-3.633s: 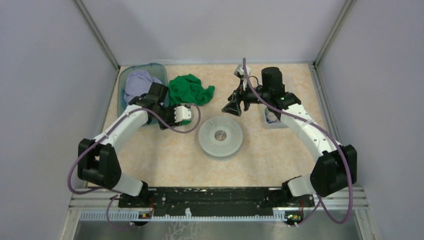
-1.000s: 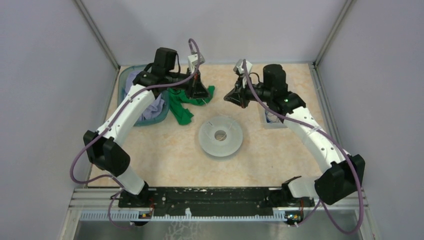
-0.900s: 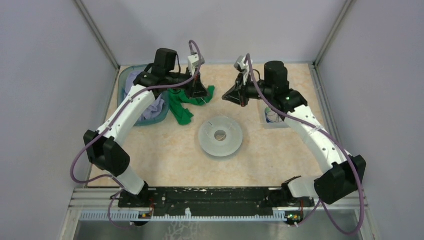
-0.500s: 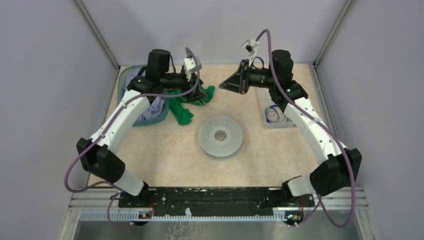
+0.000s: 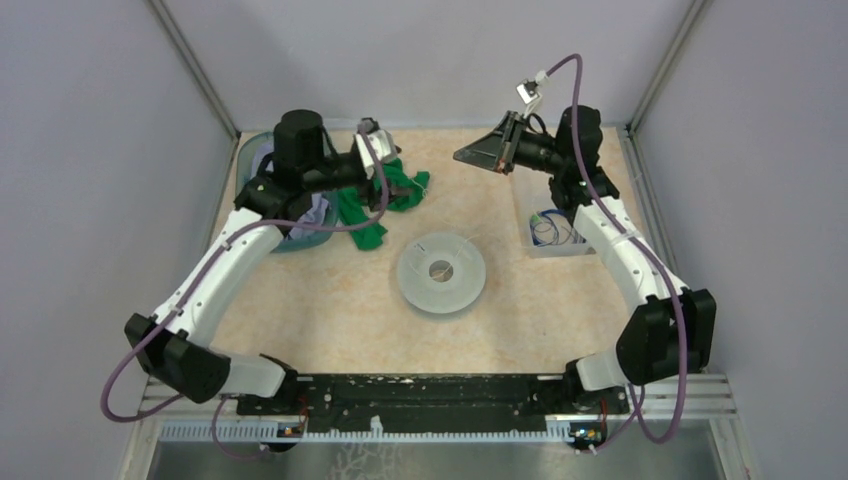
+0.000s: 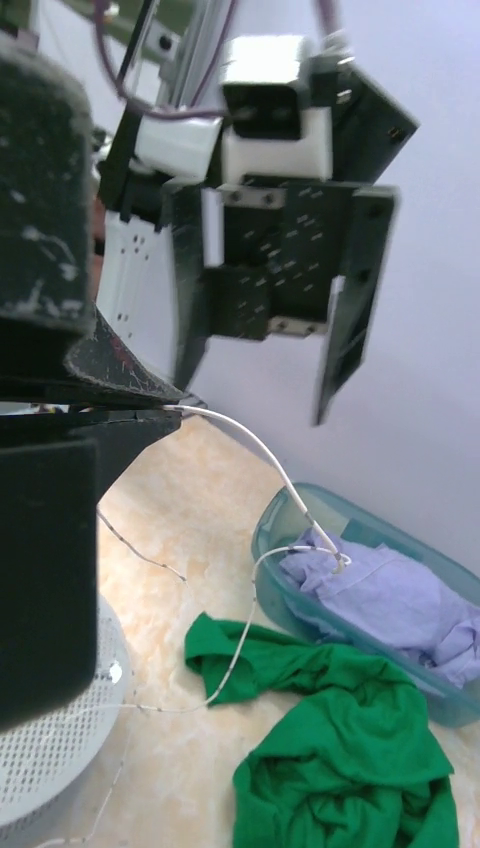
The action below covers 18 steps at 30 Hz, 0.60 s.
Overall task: Wrap the cables
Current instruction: Adjust the cable at the center of the board.
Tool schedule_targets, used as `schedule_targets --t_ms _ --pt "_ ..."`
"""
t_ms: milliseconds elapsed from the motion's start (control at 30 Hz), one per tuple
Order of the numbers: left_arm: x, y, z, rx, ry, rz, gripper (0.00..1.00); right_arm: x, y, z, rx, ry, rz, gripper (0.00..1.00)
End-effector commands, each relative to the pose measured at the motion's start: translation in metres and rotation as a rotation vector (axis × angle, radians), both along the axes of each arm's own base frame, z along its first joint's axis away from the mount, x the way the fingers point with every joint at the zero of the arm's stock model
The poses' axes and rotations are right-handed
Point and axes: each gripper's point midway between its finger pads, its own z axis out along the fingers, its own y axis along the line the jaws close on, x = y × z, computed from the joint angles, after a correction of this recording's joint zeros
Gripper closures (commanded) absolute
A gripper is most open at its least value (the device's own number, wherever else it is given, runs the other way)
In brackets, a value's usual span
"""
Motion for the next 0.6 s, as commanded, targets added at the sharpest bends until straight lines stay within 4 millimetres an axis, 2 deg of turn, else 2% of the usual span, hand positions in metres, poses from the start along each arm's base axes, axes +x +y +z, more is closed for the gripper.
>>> schedule_targets --t_ms 0,133,300,433,567 --pt "-0.031 -0.044 -0.023 0.075 -0.018 -0.213 0.16 0.0 0.002 0.026 0.127 0.057 0.019 1.0" --pt "-0.033 -0.065 -0.042 0.119 -0.01 -0.258 0.15 -0.002 0.002 0.026 0.146 0.088 0.03 1.0" --pt "-0.013 -0.083 -0.051 0.131 -0.004 -0.203 0.18 -0.005 0.002 0.028 0.183 0.104 0.05 1.0" --pt "-0.008 -0.086 -0.068 0.155 0.008 -0.196 0.35 -0.007 0.001 0.03 0.187 0.099 0.053 1.0" --pt "-0.011 -0.078 -0.081 0.184 0.012 -0.178 0.62 0.0 -0.011 0.029 0.192 0.088 0.012 1.0"
